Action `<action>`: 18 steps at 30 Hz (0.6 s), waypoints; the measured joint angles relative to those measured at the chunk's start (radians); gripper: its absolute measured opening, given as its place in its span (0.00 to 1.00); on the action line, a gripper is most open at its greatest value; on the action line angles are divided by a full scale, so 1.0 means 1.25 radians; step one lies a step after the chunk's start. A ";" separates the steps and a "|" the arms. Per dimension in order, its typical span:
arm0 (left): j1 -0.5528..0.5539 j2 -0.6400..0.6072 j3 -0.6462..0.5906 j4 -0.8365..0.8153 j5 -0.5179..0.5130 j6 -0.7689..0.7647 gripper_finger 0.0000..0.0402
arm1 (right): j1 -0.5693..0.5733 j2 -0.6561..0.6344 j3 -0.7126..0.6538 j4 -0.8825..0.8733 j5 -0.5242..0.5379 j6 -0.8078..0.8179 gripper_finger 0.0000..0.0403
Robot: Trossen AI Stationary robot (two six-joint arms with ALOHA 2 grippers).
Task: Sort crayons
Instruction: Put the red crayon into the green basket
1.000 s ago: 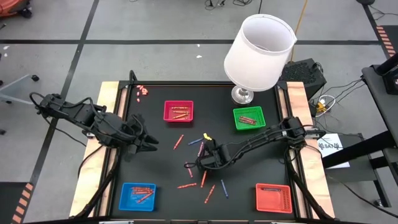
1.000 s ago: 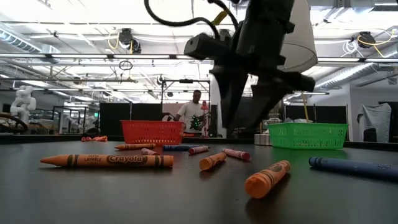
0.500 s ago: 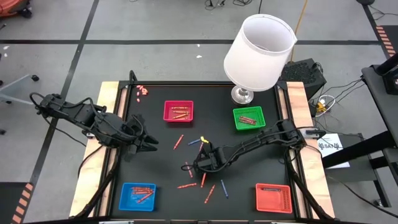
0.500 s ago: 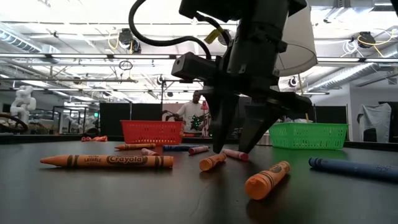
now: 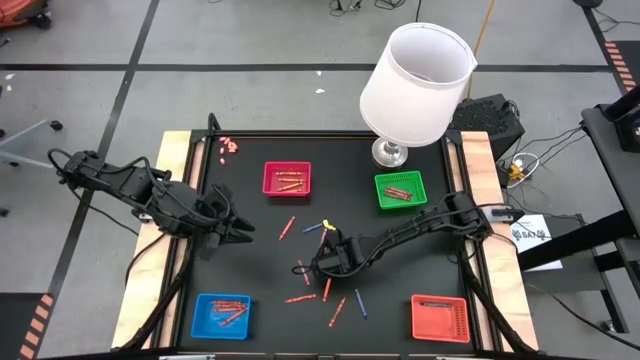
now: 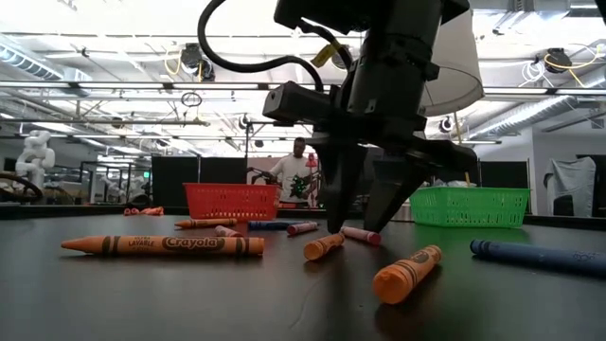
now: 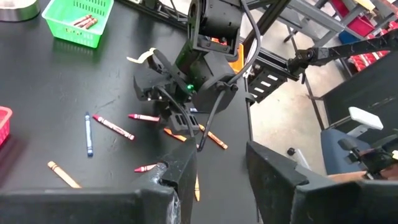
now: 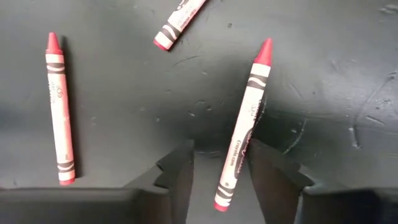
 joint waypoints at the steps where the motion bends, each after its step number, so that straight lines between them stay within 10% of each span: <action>1: 0.000 0.000 0.000 0.000 0.000 0.003 0.35 | 0.000 0.000 0.000 -0.003 0.000 0.001 0.34; 18: 0.000 0.000 0.000 0.000 -0.020 0.004 0.35 | 0.000 0.001 -0.002 -0.010 -0.001 -0.007 0.05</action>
